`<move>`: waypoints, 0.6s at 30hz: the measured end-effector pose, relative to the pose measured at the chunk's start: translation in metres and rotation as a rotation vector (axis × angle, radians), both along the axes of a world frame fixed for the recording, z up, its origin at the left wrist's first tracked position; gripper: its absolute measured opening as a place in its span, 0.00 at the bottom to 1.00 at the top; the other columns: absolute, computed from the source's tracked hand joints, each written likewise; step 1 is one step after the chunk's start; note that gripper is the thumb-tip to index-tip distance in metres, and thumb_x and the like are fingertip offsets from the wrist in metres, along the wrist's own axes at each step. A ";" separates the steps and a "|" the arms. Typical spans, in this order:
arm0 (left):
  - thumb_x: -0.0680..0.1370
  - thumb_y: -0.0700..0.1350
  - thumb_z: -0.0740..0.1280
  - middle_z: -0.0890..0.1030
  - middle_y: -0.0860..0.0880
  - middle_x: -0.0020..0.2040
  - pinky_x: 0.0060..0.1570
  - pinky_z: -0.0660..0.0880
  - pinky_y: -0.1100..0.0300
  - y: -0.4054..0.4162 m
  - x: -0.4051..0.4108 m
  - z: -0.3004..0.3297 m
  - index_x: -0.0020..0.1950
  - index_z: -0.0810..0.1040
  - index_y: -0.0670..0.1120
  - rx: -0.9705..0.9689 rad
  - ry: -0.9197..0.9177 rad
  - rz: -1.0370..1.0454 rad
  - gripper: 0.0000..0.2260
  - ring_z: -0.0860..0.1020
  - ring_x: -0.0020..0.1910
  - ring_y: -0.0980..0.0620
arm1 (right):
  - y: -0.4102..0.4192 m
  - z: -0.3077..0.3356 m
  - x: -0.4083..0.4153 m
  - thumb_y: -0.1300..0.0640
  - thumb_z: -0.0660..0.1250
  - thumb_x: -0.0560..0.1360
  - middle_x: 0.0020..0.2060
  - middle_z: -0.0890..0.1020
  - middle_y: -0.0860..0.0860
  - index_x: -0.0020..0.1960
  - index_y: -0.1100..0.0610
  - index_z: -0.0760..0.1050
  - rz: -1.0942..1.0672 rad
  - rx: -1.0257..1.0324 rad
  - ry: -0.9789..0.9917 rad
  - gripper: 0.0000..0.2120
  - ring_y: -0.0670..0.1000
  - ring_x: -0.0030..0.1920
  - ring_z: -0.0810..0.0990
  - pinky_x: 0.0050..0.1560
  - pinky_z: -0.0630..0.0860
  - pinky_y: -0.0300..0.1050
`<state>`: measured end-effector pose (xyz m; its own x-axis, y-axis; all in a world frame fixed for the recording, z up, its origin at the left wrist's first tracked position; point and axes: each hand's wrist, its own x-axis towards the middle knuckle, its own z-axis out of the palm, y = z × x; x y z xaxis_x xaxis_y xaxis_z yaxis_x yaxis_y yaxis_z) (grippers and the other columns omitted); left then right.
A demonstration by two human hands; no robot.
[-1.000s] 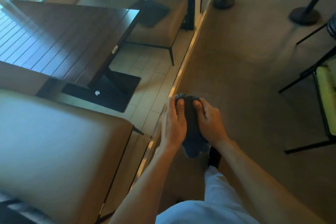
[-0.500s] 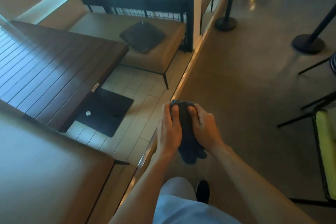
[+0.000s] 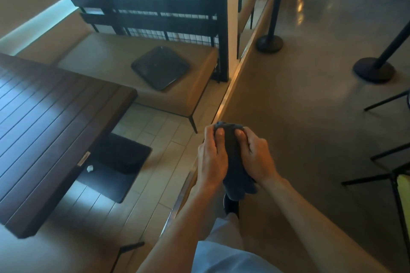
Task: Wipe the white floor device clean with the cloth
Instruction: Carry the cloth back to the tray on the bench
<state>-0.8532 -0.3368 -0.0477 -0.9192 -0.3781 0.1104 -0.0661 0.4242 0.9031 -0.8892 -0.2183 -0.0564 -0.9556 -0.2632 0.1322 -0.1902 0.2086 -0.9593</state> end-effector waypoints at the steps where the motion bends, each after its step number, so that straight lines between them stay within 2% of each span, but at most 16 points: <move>1: 0.86 0.54 0.53 0.79 0.57 0.43 0.33 0.79 0.46 -0.004 -0.018 0.000 0.58 0.71 0.53 0.002 -0.006 -0.006 0.09 0.80 0.34 0.53 | -0.003 -0.001 -0.018 0.54 0.55 0.85 0.35 0.82 0.50 0.58 0.56 0.77 -0.005 0.006 -0.004 0.12 0.46 0.32 0.81 0.31 0.76 0.39; 6: 0.86 0.53 0.54 0.80 0.56 0.40 0.36 0.80 0.49 -0.025 -0.106 0.002 0.58 0.71 0.53 0.014 -0.007 -0.004 0.09 0.80 0.36 0.56 | -0.024 0.002 -0.104 0.55 0.55 0.85 0.36 0.82 0.48 0.58 0.56 0.77 -0.017 -0.004 -0.038 0.12 0.45 0.34 0.82 0.34 0.75 0.35; 18: 0.85 0.54 0.53 0.81 0.55 0.44 0.36 0.80 0.45 -0.055 -0.253 0.007 0.58 0.71 0.56 0.033 0.032 0.008 0.09 0.82 0.38 0.52 | -0.057 0.009 -0.252 0.54 0.55 0.85 0.37 0.82 0.47 0.56 0.53 0.77 0.000 -0.020 -0.051 0.12 0.43 0.36 0.82 0.36 0.74 0.34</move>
<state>-1.1066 -0.3915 -0.0409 -0.9122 -0.3897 0.1267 -0.0407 0.3938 0.9183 -1.1412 -0.2750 -0.0479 -0.9612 -0.2611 0.0888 -0.1411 0.1891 -0.9718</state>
